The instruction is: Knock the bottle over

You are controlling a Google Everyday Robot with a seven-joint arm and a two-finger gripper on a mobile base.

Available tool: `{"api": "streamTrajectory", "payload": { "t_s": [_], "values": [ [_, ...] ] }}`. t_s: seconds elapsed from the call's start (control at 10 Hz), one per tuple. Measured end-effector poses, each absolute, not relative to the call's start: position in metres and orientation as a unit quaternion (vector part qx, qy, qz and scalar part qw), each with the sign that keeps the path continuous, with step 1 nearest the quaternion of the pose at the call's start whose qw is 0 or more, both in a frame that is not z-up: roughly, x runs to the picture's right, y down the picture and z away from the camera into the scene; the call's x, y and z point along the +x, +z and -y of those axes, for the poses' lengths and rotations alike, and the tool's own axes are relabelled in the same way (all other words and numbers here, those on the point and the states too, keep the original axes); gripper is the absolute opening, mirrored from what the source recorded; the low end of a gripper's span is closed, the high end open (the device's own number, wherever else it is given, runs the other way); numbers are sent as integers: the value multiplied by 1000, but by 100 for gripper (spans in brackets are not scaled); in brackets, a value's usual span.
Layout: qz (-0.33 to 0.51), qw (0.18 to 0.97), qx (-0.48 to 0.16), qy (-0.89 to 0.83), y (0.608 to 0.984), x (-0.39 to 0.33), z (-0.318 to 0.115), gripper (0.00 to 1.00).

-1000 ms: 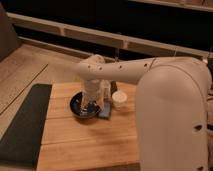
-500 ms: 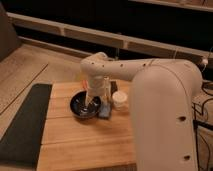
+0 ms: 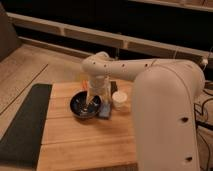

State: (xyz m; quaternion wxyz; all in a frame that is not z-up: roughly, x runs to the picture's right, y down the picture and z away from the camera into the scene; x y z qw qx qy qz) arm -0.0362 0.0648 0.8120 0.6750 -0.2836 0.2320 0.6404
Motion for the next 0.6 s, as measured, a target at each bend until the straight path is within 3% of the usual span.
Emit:
{"api": "streamTrajectory", "payload": {
  "t_s": [0.6],
  "values": [
    [-175,698,-305,624,844,-37,-46,65]
  ]
}}
